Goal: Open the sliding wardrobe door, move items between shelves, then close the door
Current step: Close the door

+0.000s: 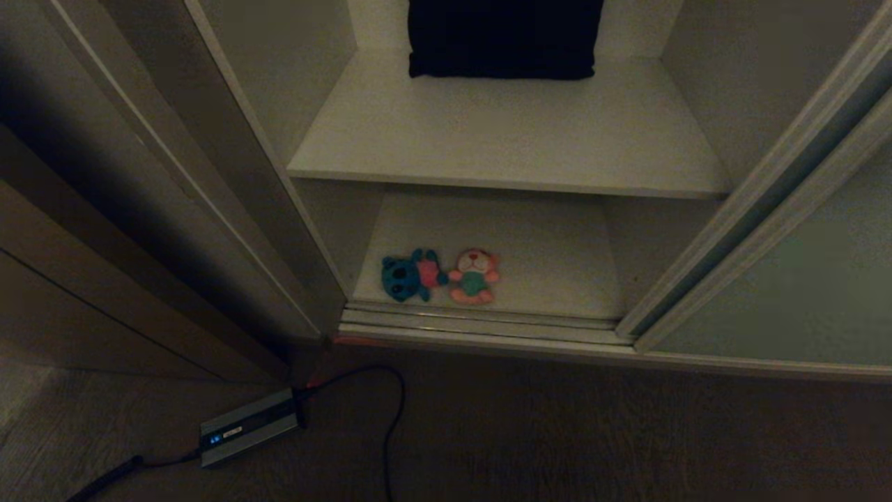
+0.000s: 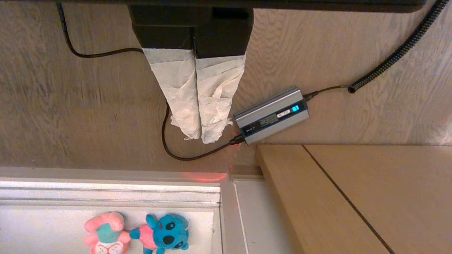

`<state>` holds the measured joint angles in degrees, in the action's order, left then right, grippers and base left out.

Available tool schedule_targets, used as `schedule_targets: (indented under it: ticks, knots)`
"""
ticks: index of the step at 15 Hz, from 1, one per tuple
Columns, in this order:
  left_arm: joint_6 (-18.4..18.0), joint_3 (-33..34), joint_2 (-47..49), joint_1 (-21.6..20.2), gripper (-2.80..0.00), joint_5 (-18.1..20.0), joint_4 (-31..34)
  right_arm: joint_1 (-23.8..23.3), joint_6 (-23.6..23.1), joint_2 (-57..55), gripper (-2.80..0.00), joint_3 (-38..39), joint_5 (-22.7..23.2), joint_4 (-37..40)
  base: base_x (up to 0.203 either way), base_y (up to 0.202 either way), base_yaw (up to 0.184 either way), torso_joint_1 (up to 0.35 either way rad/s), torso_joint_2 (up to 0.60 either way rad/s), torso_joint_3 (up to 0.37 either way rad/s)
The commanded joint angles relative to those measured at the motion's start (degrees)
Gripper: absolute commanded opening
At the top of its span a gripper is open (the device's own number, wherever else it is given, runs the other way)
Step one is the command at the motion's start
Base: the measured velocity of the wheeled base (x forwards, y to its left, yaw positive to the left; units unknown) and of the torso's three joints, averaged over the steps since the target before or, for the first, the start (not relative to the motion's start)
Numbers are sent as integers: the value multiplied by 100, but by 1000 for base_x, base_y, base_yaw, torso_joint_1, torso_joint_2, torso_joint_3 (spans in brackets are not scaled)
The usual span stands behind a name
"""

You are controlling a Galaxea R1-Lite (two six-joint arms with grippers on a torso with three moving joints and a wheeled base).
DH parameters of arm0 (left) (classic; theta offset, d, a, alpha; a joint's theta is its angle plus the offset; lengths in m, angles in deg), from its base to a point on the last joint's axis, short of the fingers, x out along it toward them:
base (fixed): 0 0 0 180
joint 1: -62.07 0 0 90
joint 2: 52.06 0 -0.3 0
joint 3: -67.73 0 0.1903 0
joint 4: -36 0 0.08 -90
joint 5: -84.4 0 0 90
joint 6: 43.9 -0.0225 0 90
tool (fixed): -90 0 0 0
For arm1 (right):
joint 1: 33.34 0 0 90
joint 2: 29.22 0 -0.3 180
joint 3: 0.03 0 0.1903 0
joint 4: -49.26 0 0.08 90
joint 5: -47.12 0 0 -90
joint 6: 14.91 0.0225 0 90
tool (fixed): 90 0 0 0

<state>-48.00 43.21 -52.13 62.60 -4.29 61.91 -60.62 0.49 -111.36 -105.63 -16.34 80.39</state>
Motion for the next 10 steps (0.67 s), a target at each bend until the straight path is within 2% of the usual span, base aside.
schedule_targets:
  ticks: [1, 10]
  knots:
    - [-2, 0, 7, 0, -280, 0, 0, -6, 7, -266, -280, -122, 13, -12, 0, 0, 0, 0, 0, 0]
    - [-2, 0, 7, 0, -280, 0, 0, 68, -2, -654, -280, -320, 9, -249, 0, 0, 0, 0, 0, 0]
